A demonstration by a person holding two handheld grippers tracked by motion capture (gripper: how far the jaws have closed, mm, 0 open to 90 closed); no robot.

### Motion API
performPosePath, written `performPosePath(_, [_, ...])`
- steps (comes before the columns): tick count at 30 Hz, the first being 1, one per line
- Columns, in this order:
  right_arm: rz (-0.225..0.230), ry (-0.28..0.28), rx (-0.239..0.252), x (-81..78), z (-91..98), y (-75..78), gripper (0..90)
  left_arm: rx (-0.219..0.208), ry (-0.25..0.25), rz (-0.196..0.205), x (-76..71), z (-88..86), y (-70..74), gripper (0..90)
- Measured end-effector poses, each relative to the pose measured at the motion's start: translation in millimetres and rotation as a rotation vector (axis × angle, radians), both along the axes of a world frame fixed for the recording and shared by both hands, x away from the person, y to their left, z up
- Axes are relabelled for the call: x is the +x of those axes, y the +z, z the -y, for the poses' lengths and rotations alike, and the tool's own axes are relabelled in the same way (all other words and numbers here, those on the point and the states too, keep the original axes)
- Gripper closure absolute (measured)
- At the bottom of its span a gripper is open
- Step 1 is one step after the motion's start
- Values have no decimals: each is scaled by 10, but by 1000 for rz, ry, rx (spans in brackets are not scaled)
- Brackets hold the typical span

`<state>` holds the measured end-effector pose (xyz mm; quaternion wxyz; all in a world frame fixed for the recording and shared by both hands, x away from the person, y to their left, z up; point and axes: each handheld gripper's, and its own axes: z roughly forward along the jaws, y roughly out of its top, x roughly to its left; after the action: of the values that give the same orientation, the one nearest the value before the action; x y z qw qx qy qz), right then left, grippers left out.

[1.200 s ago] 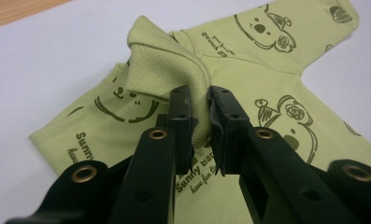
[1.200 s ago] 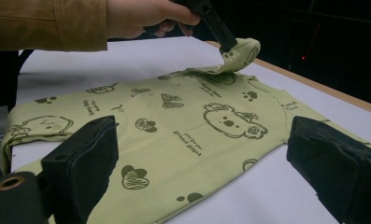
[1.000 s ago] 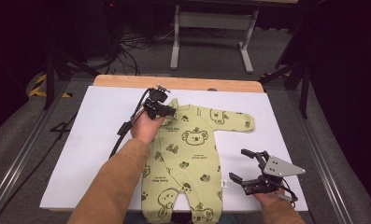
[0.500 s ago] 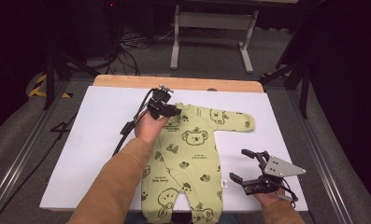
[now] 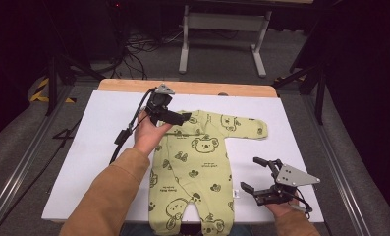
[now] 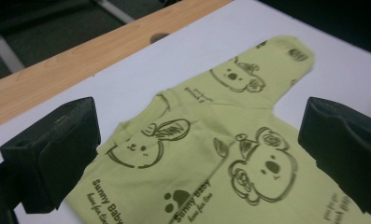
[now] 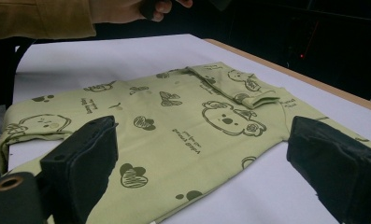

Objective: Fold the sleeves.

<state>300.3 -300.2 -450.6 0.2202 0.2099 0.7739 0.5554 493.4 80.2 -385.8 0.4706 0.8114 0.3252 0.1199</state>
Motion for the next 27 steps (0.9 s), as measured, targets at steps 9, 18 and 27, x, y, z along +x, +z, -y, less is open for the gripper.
performPosePath(9, [-7,-12,-4,13,-5,-12,92,-40,12,58,-222,-298,46,1])
performPosePath(18, [-11,-22,-8,15,-6,-14,92,-67,9,117,-521,-577,82,1])
performPosePath(27, [-9,-23,-9,16,-14,-13,92,-53,15,134,-872,-832,-56,1])
